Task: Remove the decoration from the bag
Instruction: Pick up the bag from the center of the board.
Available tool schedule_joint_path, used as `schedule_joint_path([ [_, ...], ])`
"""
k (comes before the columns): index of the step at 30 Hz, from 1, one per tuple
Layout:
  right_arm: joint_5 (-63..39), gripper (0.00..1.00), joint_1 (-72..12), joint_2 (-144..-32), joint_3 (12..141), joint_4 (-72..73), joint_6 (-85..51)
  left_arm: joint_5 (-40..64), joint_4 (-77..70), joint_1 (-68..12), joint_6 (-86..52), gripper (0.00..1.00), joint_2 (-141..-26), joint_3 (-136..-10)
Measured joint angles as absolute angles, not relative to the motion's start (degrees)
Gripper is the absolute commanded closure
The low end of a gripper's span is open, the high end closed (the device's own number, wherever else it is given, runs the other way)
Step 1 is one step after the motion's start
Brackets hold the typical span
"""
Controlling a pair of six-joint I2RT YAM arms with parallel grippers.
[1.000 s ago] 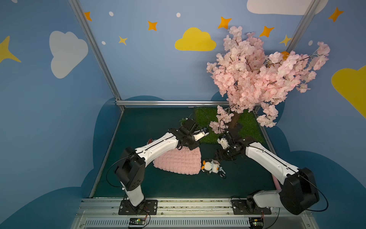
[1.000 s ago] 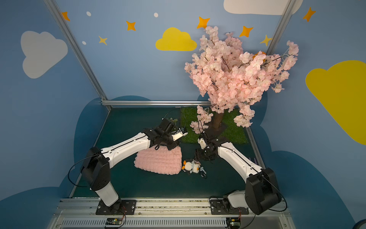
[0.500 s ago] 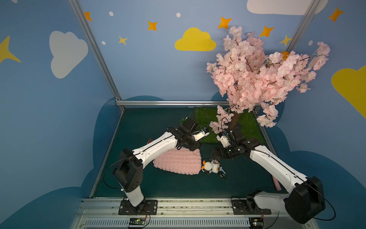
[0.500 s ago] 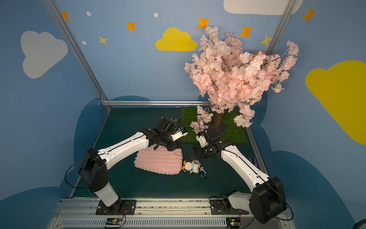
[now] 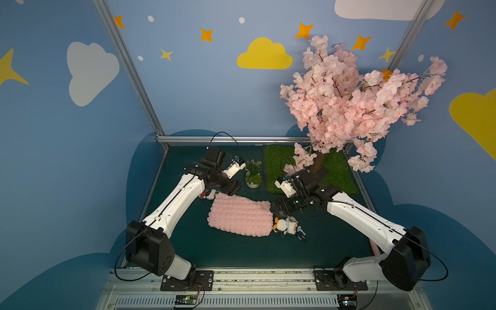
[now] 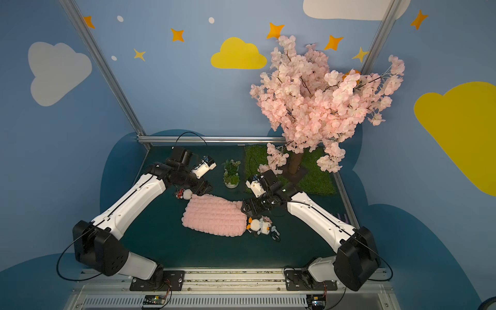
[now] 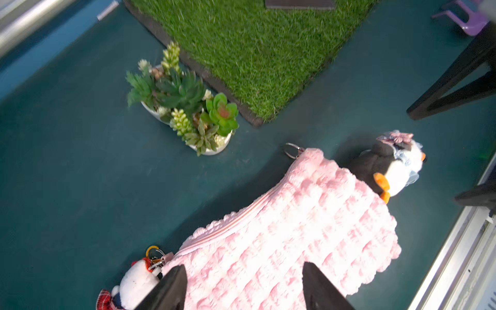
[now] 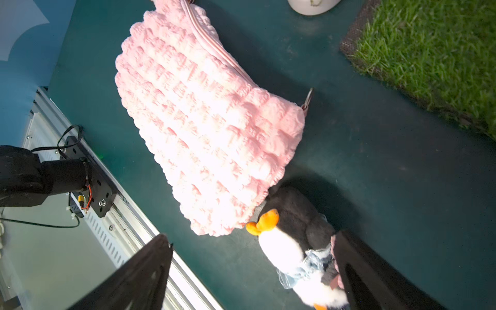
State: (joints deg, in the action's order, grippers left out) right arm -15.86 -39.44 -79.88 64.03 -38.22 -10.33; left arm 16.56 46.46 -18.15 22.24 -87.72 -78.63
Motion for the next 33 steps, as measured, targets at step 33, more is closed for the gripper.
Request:
schedule_joint_path([
  [33,-15.88,0.03,-40.05,-83.94,66.96,-38.87,-4.45,18.94,52.45,-5.19,30.30,0.47,-112.44,-84.23],
])
